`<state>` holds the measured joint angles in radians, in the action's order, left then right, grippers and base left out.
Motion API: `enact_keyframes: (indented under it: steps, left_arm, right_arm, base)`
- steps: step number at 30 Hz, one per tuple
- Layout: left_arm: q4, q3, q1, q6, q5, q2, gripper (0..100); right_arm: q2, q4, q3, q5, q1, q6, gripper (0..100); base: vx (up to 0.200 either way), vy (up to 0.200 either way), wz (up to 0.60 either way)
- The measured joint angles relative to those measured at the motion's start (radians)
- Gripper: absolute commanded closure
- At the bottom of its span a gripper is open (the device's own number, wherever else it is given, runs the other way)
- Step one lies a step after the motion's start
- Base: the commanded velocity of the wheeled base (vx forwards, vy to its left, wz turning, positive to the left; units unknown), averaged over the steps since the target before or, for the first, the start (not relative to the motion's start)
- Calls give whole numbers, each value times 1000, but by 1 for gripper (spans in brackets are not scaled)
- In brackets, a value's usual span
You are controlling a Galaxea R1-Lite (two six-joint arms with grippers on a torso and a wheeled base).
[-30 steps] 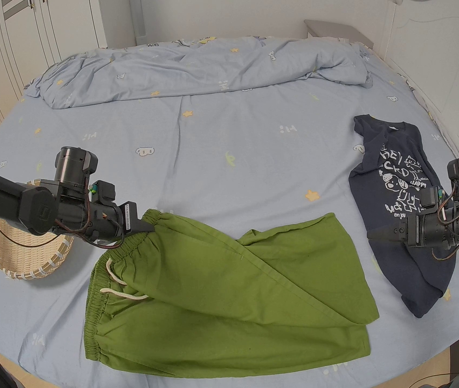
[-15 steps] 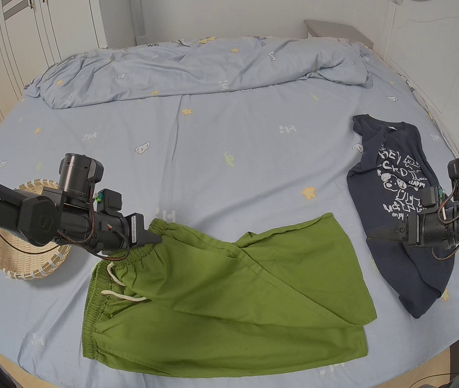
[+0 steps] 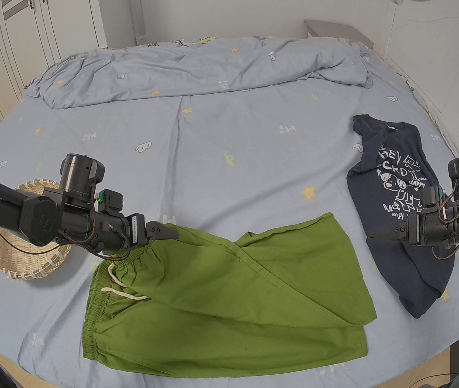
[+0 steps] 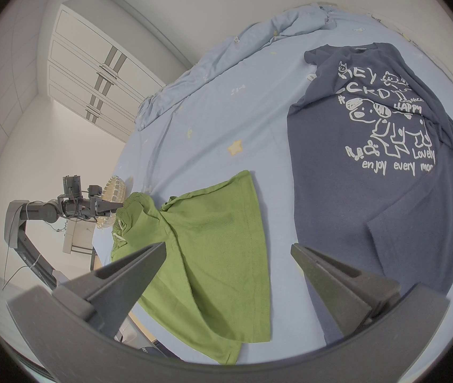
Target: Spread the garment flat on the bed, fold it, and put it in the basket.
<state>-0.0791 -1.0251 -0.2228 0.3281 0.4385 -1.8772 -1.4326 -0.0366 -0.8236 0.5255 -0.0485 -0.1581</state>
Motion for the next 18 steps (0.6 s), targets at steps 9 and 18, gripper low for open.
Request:
enact_keyframes:
  steps: [9, 18]
  left_arm:
    - [0, -11, -3, 3, 1, -15, 0]
    - [0, -23, -1, 8, 0, -27, 100]
  right_arm:
    - [0, 0, 1, 0, 0, 0, 0]
    - [1, 0, 0, 0, 0, 0, 0]
  base:
    - [0, 0, 0]
    - [0, 0, 0]
